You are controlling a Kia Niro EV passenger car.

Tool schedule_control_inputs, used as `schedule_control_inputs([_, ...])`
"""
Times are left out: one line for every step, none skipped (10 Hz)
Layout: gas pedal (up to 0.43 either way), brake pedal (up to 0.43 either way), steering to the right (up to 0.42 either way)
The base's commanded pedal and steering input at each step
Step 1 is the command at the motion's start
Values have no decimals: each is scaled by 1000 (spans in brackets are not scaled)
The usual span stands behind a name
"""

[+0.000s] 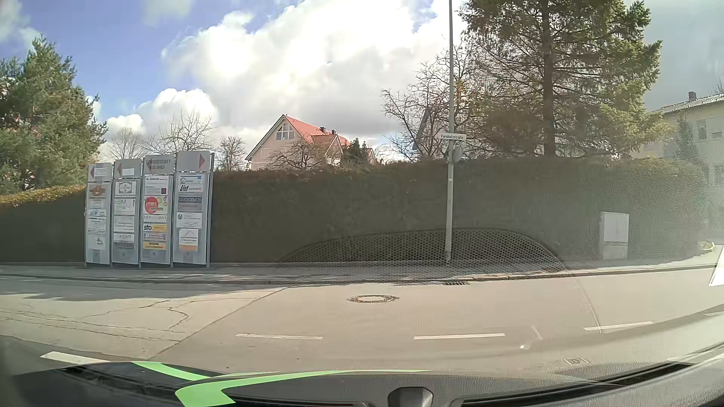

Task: Follow the waypoints while adhering to traffic rules and regulations

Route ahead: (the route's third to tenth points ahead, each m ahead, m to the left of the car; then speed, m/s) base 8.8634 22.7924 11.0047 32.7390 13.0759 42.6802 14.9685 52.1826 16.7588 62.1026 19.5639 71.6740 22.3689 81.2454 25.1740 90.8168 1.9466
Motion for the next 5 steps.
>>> schedule_control_inputs([0,195,55])
schedule_control_inputs([0,189,47])
schedule_control_inputs([0,183,34])
schedule_control_inputs([0,183,21])
schedule_control_inputs([0,183,9])
